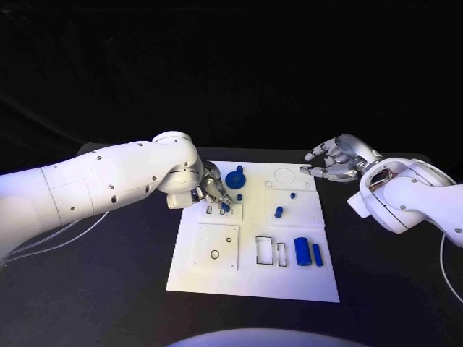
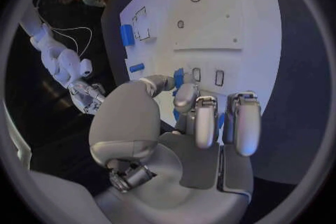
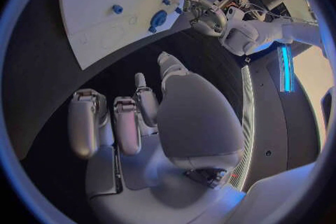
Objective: Assemble the parts on the task board
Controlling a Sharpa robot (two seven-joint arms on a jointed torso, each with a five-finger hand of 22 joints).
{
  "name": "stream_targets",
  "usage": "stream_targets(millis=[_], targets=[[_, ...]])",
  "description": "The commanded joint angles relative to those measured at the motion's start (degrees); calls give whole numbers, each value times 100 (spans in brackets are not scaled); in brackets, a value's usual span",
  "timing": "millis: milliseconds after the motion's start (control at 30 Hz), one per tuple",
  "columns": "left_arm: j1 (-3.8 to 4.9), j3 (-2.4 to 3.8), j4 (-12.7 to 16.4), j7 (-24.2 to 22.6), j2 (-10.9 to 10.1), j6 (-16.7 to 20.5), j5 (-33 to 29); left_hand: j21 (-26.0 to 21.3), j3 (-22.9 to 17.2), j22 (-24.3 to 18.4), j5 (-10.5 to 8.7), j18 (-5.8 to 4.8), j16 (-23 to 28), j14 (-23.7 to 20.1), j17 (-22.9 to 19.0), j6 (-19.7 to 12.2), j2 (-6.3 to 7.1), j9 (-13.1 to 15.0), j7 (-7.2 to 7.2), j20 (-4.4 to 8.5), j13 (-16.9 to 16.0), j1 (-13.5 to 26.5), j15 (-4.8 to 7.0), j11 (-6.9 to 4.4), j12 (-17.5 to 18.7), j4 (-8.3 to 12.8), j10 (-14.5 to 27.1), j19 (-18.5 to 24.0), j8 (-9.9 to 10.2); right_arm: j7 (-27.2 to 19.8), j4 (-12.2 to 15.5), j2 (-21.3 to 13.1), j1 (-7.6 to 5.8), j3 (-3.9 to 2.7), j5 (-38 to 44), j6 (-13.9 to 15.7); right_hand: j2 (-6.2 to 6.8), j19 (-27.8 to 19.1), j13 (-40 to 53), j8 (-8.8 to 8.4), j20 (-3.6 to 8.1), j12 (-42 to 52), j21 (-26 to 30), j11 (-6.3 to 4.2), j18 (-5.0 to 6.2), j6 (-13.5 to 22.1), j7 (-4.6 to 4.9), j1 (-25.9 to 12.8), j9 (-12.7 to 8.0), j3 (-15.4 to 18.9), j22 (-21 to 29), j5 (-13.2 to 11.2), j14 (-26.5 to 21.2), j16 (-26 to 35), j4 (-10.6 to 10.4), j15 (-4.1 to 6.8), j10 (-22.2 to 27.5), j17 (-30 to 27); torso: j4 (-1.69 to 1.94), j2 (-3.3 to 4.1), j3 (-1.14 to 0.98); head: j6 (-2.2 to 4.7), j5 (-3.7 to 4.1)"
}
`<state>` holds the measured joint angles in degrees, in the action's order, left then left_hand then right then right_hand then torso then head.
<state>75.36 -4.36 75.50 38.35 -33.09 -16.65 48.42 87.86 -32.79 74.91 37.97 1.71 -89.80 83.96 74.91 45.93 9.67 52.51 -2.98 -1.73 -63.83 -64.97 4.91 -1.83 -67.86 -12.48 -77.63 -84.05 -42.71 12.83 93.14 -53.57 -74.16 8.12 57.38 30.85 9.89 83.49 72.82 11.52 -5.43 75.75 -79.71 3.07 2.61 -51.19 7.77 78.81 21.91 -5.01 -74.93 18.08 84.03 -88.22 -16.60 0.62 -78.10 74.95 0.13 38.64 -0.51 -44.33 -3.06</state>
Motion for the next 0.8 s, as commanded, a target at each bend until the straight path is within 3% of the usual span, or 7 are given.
stream_targets(millis=[33, 267, 433, 800], targets=[[-38, 4, 168, -351, -94, 568, 213, 24, -1057, 1269, 60, -92, -20, 604, 1509, 115, 12, 13, 59, 25, 4, 50, 10, -7, -3, 1102, -55, -395, -33, -3, 5, -9, 6, 0, 56, -53, -18, -33, -7, 20, 22, -10, 36, -16, 39, -27, -17, -40, 9, -39, -776, 40, 472, 16, -9, 41, -2, 975, 4, -1, 3, -15, 7], [-168, 6, 503, -626, -327, 1021, 744, 42, -1078, 1292, 136, -99, -20, 604, 1509, 162, 30, 14, 66, 32, -12, 50, 19, -19, -17, 1155, -88, -414, -44, -6, 5, -30, 10, 0, 55, -49, -18, -33, -7, 20, 22, -10, 36, -16, 39, -27, -17, -40, 9, -39, -776, 40, 472, 16, -9, 41, -2, 975, 17, -9, 2, -35, 8], [-286, 4, 731, -754, -479, 1263, 1147, 61, -1089, 1317, 173, -107, -20, 604, 1509, 194, 45, 11, 73, 37, -40, 48, 26, -27, -42, 1183, -119, -434, -47, -9, 9, -44, 16, 0, 55, -50, -18, -33, -7, 20, 22, -10, 36, -16, 39, -27, -17, -40, 9, -39, -776, 40, 472, 16, -9, 41, -2, 975, 5, -5, 1, -39, -2], [-426, 1, 777, -785, -544, 1462, 1634, 72, -1098, 1332, 201, -112, -20, 604, 1509, 225, 60, 7, 80, 43, -61, 51, 32, -33, -62, 1201, -148, -446, -49, -17, 12, -53, 24, 0, 54, -49, -21, -32, -5, 22, 23, -8, 37, -16, 39, -27, -17, -59, 11, -42, -776, 54, 472, 16, -11, 42, -4, 976, -15, 6, 1, -33, -29]])
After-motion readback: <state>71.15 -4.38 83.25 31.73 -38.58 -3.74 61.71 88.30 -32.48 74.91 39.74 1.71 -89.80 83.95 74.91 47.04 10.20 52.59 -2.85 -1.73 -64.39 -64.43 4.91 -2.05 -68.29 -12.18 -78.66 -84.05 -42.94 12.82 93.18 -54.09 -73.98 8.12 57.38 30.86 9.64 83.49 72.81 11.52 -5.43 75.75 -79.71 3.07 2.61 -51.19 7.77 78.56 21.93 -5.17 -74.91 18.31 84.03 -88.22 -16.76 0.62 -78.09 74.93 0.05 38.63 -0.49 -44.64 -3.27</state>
